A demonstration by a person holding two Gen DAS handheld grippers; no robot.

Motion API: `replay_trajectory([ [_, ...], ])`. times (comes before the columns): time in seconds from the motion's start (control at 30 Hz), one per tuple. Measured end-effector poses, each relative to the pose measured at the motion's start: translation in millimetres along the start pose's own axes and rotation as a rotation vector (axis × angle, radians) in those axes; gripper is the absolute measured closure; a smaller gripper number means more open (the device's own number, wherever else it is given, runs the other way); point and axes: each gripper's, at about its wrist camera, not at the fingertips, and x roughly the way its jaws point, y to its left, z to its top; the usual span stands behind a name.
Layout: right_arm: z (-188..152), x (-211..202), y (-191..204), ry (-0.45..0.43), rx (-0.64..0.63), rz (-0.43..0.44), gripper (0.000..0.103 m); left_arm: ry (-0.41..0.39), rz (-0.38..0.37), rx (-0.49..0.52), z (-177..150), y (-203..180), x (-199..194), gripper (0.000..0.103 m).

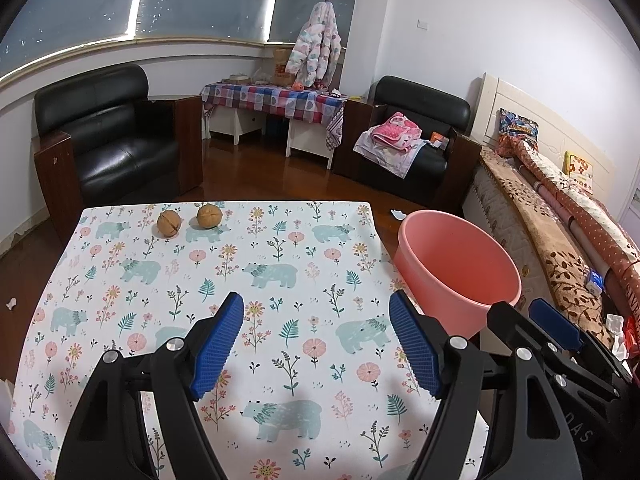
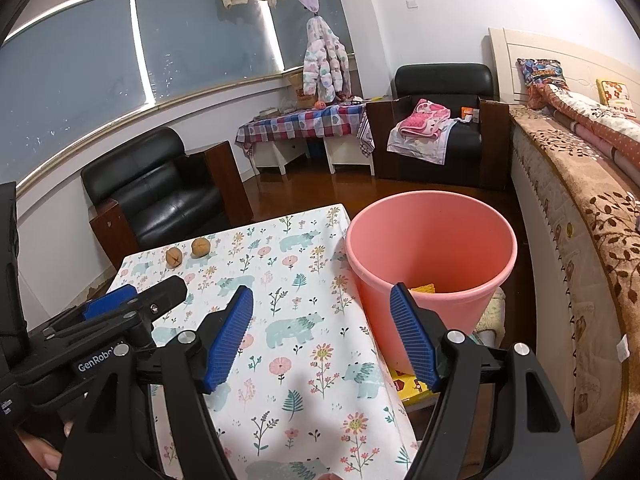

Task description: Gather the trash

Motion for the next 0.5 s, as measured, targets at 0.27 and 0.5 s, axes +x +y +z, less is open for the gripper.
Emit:
replay_trajectory([
  [0.27, -2.6, 4.4, 1.2, 0.006, 0.0, -0.001, 0.032, 0.007, 0.009, -0.002, -3.7, 3.1, 2.3, 0.029],
  [0.5, -4.6, 4.5, 0.5, 0.009, 0.0, -0.001, 0.032, 0.008, 0.011, -0.004, -3.2, 3.9, 3.1, 0.029],
])
